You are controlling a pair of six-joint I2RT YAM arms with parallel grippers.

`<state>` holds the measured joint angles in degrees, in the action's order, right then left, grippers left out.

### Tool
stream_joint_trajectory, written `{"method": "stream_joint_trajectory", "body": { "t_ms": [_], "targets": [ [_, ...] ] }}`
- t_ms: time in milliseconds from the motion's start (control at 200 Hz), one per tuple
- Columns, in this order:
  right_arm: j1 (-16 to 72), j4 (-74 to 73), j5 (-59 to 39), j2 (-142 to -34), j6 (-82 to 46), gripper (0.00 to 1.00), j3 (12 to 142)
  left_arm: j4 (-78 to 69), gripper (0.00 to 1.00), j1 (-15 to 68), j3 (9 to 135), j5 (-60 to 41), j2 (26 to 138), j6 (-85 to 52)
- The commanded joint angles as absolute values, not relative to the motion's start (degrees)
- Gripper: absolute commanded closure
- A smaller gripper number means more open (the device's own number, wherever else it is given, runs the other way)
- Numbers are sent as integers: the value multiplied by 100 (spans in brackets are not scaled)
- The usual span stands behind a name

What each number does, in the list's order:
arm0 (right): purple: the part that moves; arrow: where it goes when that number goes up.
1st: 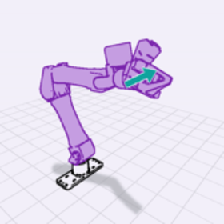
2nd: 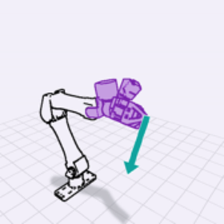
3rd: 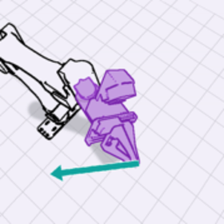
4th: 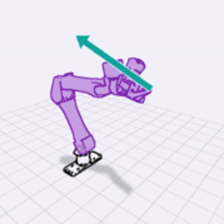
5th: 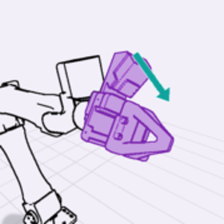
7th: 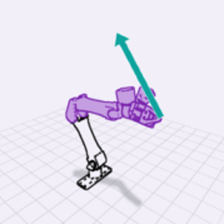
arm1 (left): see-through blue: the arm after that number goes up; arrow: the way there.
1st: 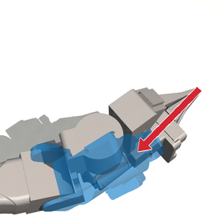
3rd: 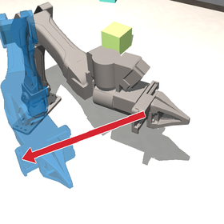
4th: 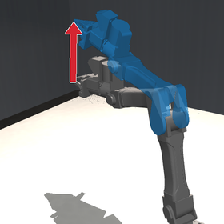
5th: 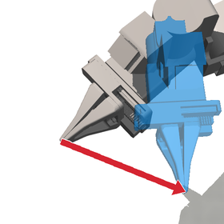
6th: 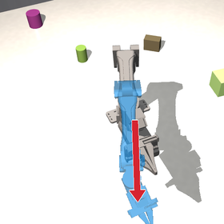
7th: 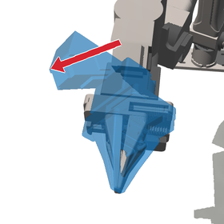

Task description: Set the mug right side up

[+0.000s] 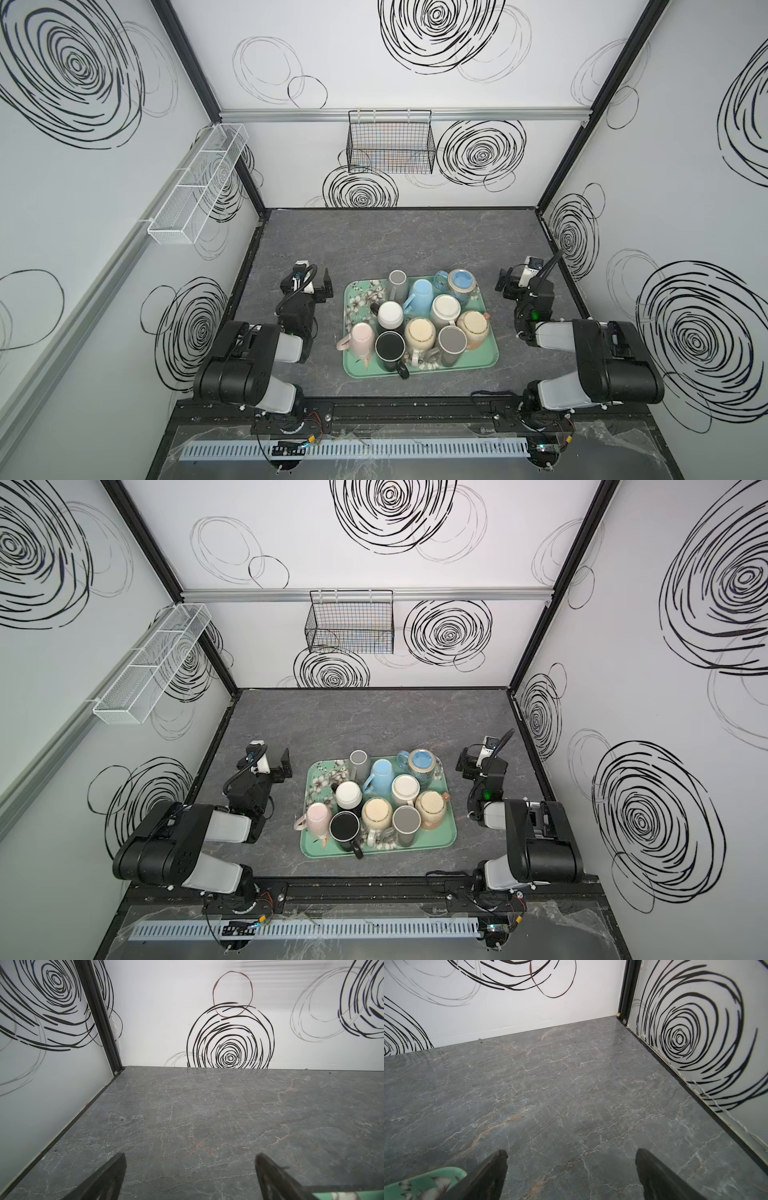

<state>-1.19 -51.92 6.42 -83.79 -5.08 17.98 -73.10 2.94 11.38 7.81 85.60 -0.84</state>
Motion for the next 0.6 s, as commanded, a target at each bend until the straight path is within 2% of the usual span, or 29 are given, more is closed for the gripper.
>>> {"method": "stream_joint_trajectory", "body": {
  "t_ms": [0,595],
  "targets": [
    [-101,-5396,708,-8399,-466,0,1785,-7547,1,341,1175,923,8563,22],
    [-97,-5396,712,-8397,-467,0,1781,-7550,1,348,1165,941,8554,26]
  ]
}}
